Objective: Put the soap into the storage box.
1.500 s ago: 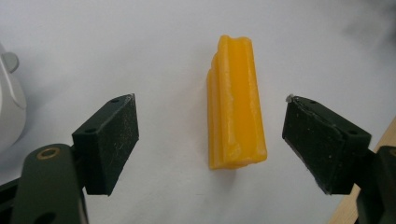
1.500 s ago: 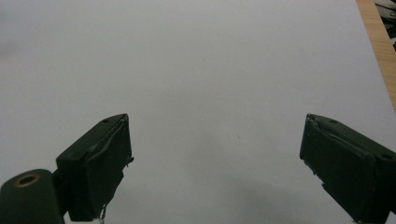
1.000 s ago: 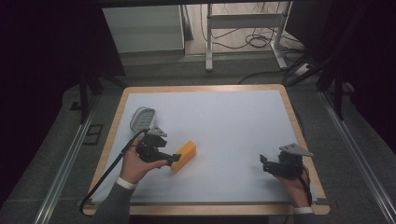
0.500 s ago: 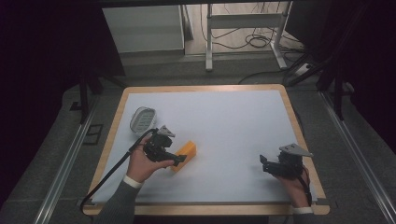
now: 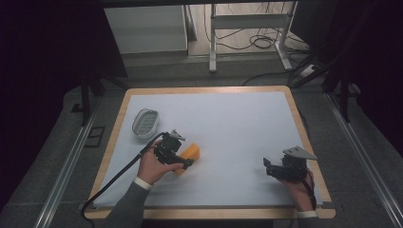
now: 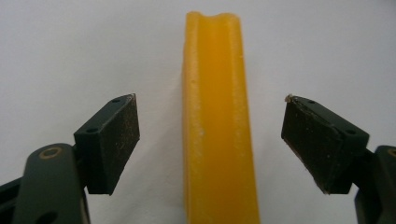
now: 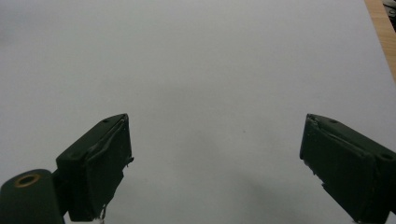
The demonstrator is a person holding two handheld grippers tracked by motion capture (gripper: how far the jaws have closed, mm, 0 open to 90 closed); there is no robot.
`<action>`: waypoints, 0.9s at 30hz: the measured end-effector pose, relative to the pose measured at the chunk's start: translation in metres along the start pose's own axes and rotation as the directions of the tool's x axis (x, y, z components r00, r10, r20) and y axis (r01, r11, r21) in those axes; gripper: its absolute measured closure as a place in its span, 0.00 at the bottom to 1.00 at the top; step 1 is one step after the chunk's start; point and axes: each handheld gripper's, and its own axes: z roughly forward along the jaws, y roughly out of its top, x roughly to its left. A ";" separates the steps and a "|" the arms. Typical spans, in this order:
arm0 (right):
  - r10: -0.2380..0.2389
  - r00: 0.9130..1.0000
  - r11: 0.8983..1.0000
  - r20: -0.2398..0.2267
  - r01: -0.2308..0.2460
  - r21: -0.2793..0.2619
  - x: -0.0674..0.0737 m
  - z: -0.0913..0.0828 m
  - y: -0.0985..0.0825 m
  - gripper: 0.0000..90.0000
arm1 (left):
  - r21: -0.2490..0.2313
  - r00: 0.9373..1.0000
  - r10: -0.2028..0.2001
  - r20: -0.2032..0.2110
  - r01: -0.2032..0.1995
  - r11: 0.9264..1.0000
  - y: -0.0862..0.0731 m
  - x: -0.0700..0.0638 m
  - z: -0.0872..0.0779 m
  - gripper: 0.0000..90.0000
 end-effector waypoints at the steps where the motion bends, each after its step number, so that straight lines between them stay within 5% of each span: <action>1: 0.001 1.000 1.000 0.000 -0.001 0.001 0.000 0.000 0.000 0.10 | 0.000 1.000 0.000 0.000 0.000 1.000 0.000 0.000 0.000 0.23; 16: -0.001 1.000 1.000 0.000 0.001 0.007 0.002 0.001 -0.001 0.10 | 0.071 1.000 -0.012 -0.017 0.013 0.997 0.006 -0.002 0.017 0.37; 27: -0.001 1.000 1.000 0.003 0.001 0.008 0.000 0.001 -0.001 0.10 | 0.103 1.000 -0.003 -0.006 0.003 0.995 0.005 -0.003 0.023 0.65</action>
